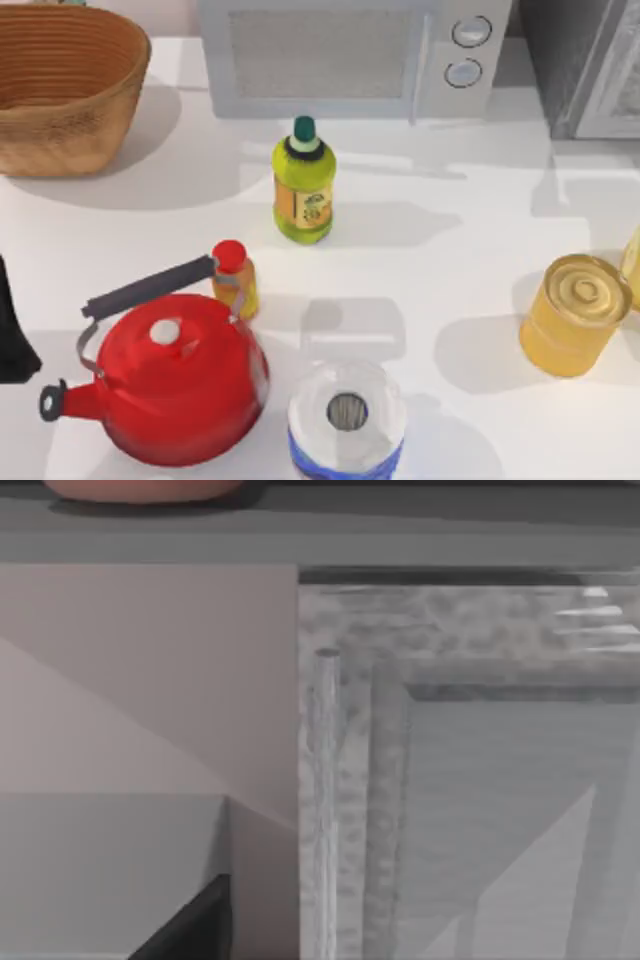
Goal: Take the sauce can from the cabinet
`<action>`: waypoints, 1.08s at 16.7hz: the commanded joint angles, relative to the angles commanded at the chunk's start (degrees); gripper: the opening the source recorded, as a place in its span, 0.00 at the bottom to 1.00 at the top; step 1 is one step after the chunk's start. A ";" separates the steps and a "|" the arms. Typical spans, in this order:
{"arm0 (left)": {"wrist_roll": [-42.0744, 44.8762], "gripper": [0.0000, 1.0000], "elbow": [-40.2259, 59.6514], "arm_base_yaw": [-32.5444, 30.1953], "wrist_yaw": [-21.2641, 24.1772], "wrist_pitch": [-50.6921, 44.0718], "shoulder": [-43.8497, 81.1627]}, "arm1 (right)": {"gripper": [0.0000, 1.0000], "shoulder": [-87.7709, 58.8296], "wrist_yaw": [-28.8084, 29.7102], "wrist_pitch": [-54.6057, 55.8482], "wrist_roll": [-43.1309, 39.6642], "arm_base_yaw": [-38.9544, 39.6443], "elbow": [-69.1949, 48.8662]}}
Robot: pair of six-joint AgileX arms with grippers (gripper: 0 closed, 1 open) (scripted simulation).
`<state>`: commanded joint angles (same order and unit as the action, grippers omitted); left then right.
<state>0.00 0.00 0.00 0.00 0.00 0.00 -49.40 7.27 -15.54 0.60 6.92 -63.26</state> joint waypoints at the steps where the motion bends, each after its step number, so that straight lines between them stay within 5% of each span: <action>1: 0.00 1.00 0.00 0.00 0.00 0.00 0.00 | 1.00 -3.94 0.56 -1.29 0.04 0.55 -5.24; 9: 0.00 1.00 0.00 0.00 0.00 0.00 0.00 | 1.00 -25.17 3.75 -7.96 0.27 3.46 -34.56; 18: 0.00 1.00 0.00 0.00 0.00 0.00 0.00 | 1.00 -27.16 4.84 -8.16 0.33 4.26 -37.02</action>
<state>0.00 0.00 0.00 0.00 0.00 0.00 -76.56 12.10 -23.69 0.94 11.18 -100.28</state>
